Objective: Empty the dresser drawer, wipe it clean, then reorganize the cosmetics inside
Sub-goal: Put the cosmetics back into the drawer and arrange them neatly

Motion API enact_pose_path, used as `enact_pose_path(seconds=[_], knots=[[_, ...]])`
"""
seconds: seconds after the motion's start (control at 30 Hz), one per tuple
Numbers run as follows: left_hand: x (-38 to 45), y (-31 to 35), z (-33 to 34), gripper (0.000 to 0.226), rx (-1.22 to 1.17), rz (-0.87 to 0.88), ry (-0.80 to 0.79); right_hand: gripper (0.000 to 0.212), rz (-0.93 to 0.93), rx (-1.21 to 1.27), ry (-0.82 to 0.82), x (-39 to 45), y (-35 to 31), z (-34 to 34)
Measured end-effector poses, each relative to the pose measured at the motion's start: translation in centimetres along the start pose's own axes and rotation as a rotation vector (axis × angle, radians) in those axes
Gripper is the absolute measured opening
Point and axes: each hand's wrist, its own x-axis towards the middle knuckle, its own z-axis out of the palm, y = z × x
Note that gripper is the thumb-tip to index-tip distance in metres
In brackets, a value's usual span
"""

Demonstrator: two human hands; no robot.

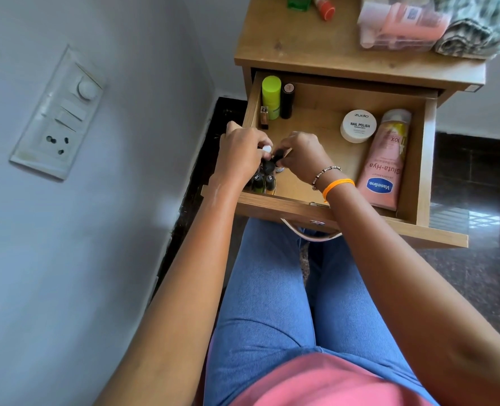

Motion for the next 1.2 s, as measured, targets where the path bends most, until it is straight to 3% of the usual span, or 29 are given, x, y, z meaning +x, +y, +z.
enact_pose_path(seconds=[0.43, 0.77, 0.93, 1.07, 1.2], knots=[[-0.4, 0.4, -0.7, 0.022, 0.008, -0.059, -0.034, 0.021, -0.006, 0.013, -0.003, 0.0, 0.0, 0.0], [0.1, 0.0, -1.4, 0.031, -0.105, 0.026, -0.049, 0.026, -0.01, 0.062, 0.027, -0.5, 0.5, -1.8], [1.6, 1.1, -1.8, 0.038, -0.187, 0.058, 0.01, 0.017, -0.122, 0.096, 0.284, 0.3, -0.1, -4.4], [4.1, 3.5, -2.3, 0.034, -0.216, 0.097, 0.153, 0.021, -0.168, 0.165, 0.525, 2.7, -1.8, -7.1], [7.0, 5.6, -2.8, 0.038, -0.292, 0.07, 0.237, 0.034, -0.098, -0.01, 0.576, 6.8, -2.6, -9.3]])
